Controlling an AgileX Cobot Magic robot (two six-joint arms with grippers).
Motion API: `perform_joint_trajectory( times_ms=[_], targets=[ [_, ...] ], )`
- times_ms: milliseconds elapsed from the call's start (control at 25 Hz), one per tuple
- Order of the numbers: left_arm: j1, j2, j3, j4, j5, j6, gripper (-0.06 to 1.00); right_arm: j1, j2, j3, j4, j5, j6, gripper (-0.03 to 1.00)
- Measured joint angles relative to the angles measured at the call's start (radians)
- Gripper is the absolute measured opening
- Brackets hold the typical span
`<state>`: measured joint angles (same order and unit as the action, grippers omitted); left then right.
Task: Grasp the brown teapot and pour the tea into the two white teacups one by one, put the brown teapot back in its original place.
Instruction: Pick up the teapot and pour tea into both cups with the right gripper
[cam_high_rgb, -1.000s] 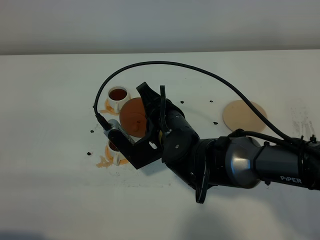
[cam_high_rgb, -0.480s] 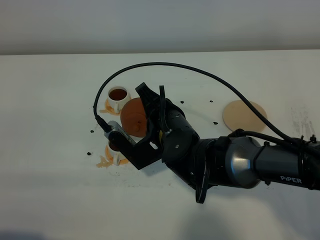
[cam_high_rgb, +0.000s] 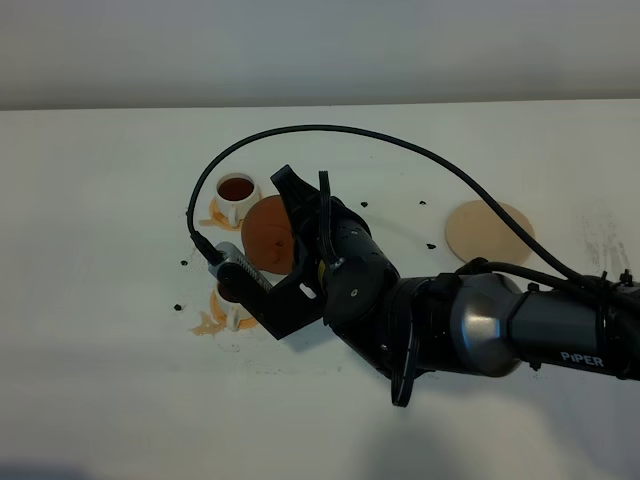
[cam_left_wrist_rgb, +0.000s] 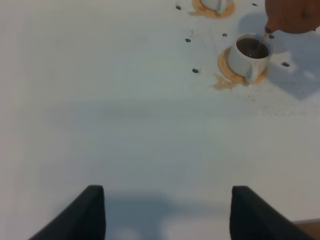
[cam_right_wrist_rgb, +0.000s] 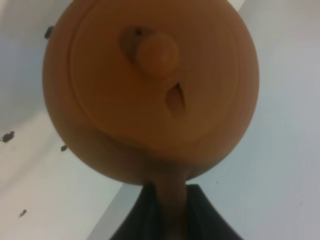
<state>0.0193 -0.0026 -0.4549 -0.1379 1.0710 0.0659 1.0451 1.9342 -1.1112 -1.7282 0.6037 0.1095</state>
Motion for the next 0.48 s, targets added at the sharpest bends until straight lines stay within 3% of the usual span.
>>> perform_joint_trajectory(
  times_ms=[240,480],
  targets=[
    [0.0,0.0,0.0,0.0,0.0,0.0,0.51,0.0,0.0,0.0,0.0,0.0,0.019,0.09],
    [0.0,0.0,0.0,0.0,0.0,0.0,0.51,0.0,0.0,0.0,0.024,0.0,0.142,0.09]
  ],
)
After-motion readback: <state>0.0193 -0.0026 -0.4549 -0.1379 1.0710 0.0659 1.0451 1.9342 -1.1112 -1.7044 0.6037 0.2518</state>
